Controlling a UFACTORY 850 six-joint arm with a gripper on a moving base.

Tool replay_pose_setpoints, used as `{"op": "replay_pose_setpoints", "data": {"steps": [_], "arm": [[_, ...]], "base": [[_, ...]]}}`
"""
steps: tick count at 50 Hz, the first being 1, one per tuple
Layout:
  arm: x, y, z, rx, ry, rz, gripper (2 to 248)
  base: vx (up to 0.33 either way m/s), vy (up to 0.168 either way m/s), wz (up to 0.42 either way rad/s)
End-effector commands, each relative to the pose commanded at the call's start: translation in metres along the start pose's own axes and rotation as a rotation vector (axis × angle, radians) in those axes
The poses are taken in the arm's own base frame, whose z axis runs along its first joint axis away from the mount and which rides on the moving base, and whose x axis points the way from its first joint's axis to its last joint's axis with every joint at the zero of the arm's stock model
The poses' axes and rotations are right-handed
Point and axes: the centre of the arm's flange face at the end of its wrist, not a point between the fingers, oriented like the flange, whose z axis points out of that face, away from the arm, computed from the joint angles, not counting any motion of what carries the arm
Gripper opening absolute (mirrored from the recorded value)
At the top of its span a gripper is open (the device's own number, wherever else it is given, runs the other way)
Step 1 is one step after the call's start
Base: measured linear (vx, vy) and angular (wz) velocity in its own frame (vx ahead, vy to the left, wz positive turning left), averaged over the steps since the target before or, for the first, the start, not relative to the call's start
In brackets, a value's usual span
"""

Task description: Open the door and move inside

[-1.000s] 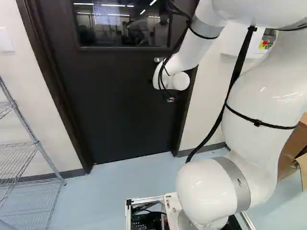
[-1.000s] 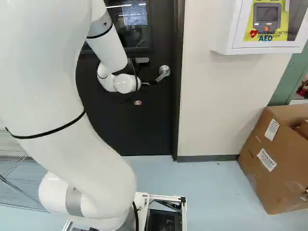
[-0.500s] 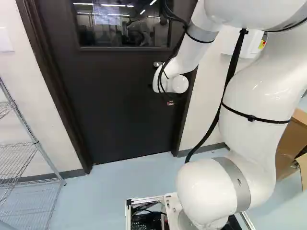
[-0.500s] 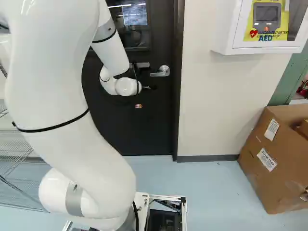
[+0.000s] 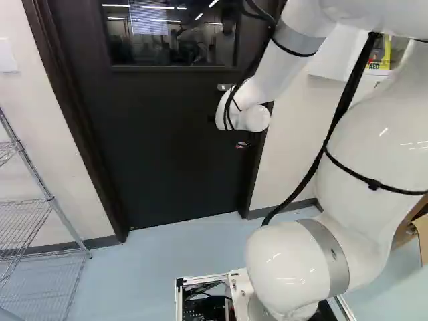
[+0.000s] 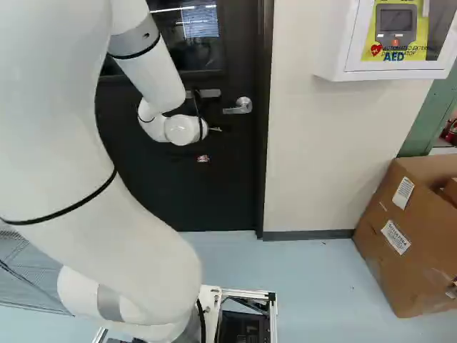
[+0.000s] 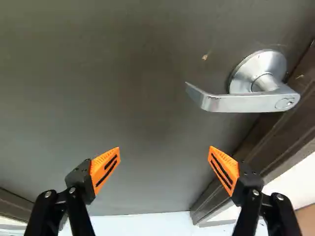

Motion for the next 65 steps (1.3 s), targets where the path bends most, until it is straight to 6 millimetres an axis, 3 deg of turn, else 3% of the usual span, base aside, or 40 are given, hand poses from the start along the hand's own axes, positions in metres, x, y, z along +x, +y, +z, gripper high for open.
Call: {"op": "replay_pose_setpoints", "data": {"steps": [17,65], "arm": [[0.01,0.001,-0.021,-0.003,0.042,0.001,247],[0.055,0.002,-0.044,-0.004,0.157,0.001,247]], "base": [[0.0,0.0,0.0],[0.0,0.0,0.0]]}}
